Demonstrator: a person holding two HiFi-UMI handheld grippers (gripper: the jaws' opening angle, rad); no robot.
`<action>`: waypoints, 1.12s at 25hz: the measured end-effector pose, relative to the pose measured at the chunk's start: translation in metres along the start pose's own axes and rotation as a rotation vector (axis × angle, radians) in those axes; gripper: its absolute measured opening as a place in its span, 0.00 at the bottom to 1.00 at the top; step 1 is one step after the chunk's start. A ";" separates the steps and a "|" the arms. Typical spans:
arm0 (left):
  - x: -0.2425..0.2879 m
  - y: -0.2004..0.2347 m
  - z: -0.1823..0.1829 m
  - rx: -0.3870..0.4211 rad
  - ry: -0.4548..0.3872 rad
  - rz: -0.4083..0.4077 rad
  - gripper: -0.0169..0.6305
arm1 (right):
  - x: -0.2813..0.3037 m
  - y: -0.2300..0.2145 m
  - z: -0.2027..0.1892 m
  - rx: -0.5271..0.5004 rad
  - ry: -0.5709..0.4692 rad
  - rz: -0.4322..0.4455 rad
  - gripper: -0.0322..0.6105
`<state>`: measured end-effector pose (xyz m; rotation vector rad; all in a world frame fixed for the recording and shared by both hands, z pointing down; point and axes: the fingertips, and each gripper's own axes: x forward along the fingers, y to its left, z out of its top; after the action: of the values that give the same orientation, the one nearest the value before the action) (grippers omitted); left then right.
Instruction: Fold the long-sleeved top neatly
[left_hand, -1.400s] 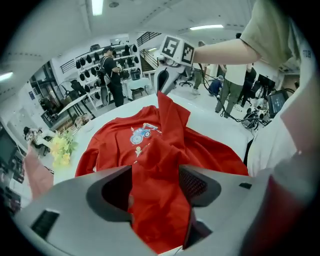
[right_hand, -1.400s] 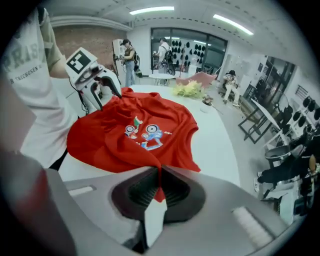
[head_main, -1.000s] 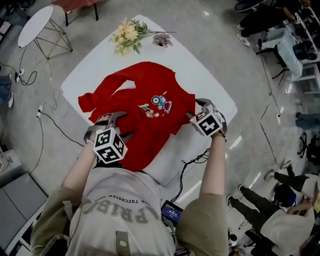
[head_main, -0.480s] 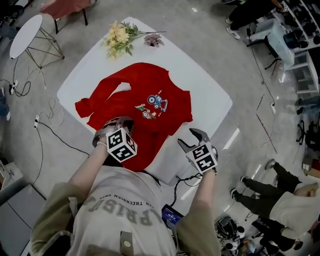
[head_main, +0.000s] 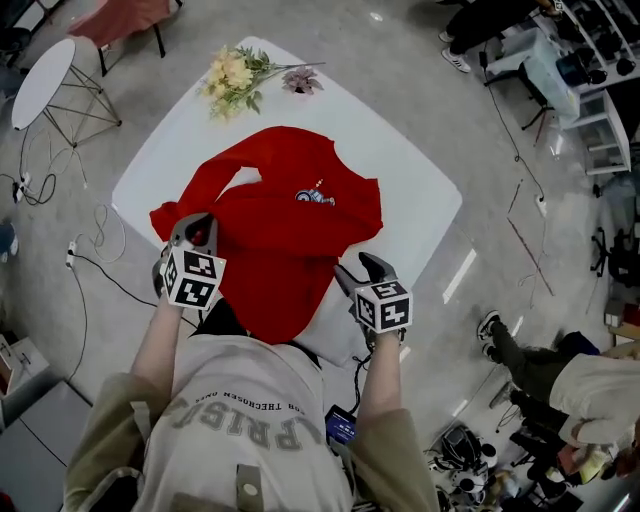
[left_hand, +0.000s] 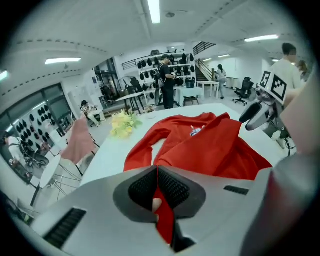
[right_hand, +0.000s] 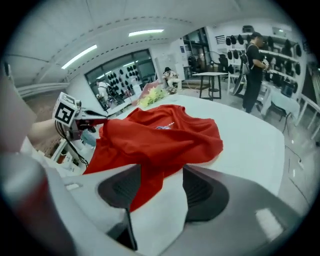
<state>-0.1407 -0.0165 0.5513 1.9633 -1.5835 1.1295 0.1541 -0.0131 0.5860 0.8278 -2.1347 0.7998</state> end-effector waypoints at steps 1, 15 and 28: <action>0.001 0.004 -0.001 0.000 0.005 0.000 0.05 | 0.003 0.003 0.001 0.011 0.004 -0.009 0.44; -0.018 0.006 0.006 -0.025 0.002 -0.147 0.05 | -0.019 0.021 -0.063 -0.246 0.376 -0.170 0.06; -0.008 0.001 -0.067 0.133 0.266 -0.221 0.36 | -0.052 -0.038 -0.061 0.010 0.199 -0.177 0.40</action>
<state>-0.1655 0.0360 0.5859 1.9178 -1.1536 1.3656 0.2341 0.0249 0.5911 0.8890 -1.8565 0.7671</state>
